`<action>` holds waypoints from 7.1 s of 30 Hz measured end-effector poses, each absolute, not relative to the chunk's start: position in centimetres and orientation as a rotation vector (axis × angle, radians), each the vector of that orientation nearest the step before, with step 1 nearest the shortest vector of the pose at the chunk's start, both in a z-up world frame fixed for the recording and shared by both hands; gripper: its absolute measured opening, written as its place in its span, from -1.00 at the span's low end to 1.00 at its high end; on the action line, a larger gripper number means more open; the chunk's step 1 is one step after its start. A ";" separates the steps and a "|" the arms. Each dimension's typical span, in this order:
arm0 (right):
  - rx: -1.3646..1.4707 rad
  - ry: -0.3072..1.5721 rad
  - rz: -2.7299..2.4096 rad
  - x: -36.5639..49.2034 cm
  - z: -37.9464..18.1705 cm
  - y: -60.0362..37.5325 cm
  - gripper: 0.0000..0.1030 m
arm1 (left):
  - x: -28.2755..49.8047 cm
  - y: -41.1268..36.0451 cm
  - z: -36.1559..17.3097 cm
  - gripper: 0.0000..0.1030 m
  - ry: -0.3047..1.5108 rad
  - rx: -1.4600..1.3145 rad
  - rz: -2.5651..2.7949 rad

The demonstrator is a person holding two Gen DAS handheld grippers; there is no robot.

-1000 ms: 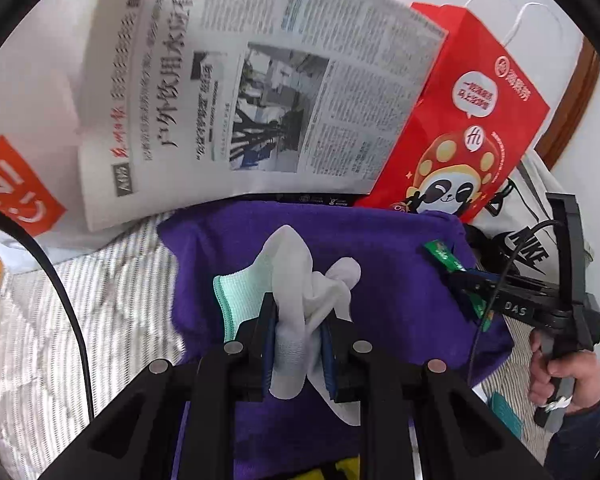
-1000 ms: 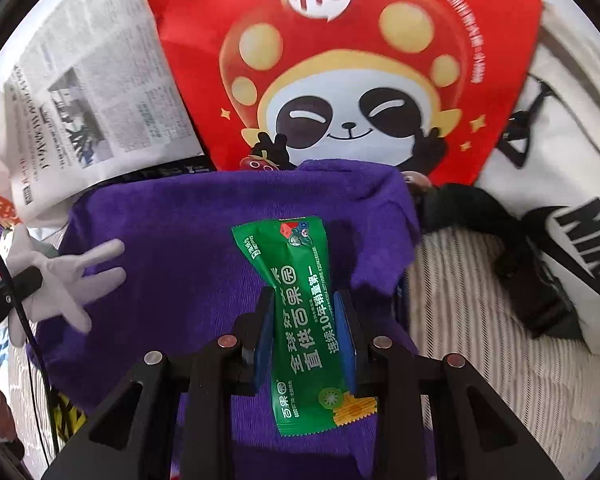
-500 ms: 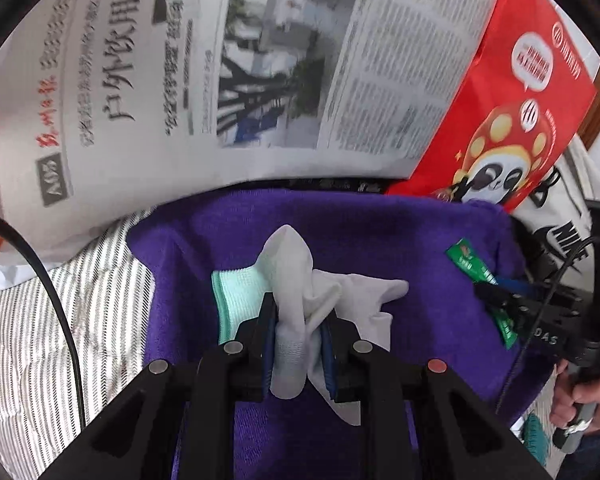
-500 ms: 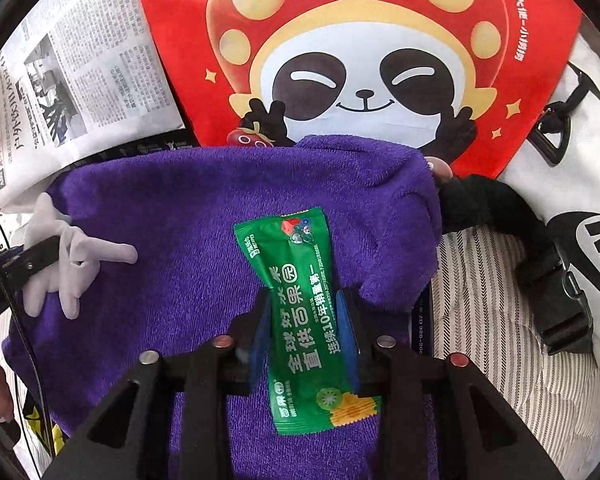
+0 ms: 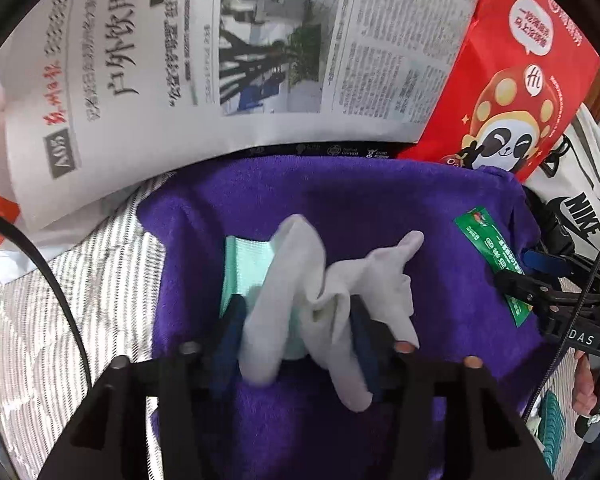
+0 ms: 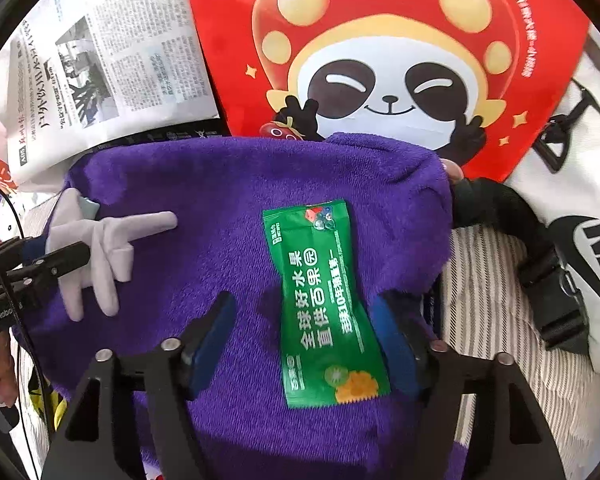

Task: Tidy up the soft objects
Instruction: 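Carry gloves and packet onto the purple towel and open both tools, then grasp the black strap of the yellow mesh bag with the left tool, then grasp the teal ribbed scrubbing pad with the right tool, then lay the teal pad on the towel with the right tool while the left drapes the strap there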

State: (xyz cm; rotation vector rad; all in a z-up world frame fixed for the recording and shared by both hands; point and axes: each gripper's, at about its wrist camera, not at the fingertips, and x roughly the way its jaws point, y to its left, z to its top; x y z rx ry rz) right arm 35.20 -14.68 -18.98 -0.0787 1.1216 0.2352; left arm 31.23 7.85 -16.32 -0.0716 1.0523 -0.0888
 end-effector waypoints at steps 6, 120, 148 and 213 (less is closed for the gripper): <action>-0.057 1.099 0.224 33.5 -17.4 -14.4 0.52 | 28.9 8.6 -14.5 0.24 1.037 -0.051 -0.064; 0.071 0.973 0.240 11.1 -13.3 -23.7 0.67 | 6.0 8.4 -13.6 -0.62 0.948 -0.225 -0.122; 0.047 0.937 0.232 17.0 -11.0 -20.9 0.67 | 15.3 9.7 -9.5 -0.62 0.902 -0.217 -0.144; -0.193 1.100 0.193 32.3 -20.3 -13.9 0.71 | 27.2 10.2 -16.0 -0.05 1.040 -0.174 -0.121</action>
